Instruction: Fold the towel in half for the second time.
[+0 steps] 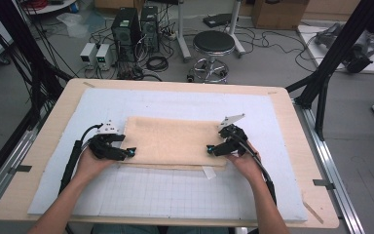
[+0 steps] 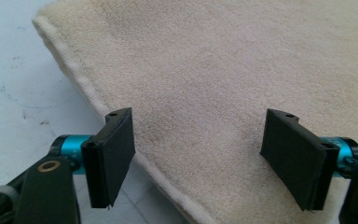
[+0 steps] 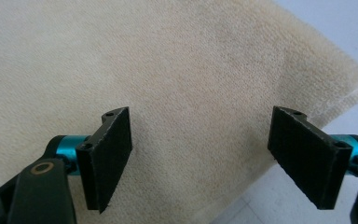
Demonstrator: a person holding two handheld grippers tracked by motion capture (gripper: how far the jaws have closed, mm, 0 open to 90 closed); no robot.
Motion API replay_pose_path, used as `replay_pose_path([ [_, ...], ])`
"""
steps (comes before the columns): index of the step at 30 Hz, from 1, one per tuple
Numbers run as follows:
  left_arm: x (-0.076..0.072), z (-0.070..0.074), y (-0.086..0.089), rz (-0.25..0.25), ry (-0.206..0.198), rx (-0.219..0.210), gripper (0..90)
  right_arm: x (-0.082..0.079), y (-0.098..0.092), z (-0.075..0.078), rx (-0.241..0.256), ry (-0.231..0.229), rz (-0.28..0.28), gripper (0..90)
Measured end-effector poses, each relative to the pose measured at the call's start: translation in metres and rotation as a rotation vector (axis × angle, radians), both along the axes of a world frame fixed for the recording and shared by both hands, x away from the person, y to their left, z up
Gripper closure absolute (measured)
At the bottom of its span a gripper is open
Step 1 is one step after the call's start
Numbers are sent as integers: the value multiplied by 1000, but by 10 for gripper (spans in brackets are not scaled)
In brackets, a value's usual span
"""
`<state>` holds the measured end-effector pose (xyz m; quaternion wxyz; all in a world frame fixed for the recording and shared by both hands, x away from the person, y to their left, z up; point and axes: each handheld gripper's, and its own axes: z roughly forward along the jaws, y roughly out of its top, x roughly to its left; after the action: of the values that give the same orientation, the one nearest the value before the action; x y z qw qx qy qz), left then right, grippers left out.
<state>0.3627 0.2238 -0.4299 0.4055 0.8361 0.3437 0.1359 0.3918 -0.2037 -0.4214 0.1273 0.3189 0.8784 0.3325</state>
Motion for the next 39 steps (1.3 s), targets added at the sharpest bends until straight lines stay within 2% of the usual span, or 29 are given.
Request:
replay_pose_path([
  [4, -3, 3, 1, -1, 11, -19, 208, -3, 0, 5, 24, -5, -11, 186],
  [8, -7, 8, 2, -1, -2, -31, 171, -8, -1, 11, 40, -16, -16, 166],
  [10, -9, 11, 2, -1, -5, -25, 152, -10, -2, 14, 42, -27, -23, 150],
  [14, -14, 16, 3, -6, -10, -34, 126, -14, -5, 19, 63, -21, -44, 127],
  [18, -18, 19, 4, -11, -7, -25, 105, -18, -7, 23, 83, -29, -41, 127],
  [21, -23, 18, 6, -6, -23, -52, 99, -20, -6, 24, 75, -36, -39, 126],
  [27, -29, 21, 11, 12, -37, -71, 99, -23, -6, 24, 71, -33, -40, 125],
  [29, -30, 22, 12, 11, -40, -66, 99, -29, -6, 21, 73, -89, -50, 127],
  [33, -31, 22, 12, 12, -42, -67, 99, -31, -11, 18, 73, -70, -51, 125],
  [34, -32, 22, 12, 12, -43, -67, 98, -31, -13, 19, 85, -63, -60, 125],
  [37, -34, 22, 12, 7, -50, -69, 96, -36, -16, 20, 103, -89, -66, 126],
  [39, -35, 22, 12, 4, -49, -69, 93, -38, -17, 18, 101, -84, -62, 125],
])
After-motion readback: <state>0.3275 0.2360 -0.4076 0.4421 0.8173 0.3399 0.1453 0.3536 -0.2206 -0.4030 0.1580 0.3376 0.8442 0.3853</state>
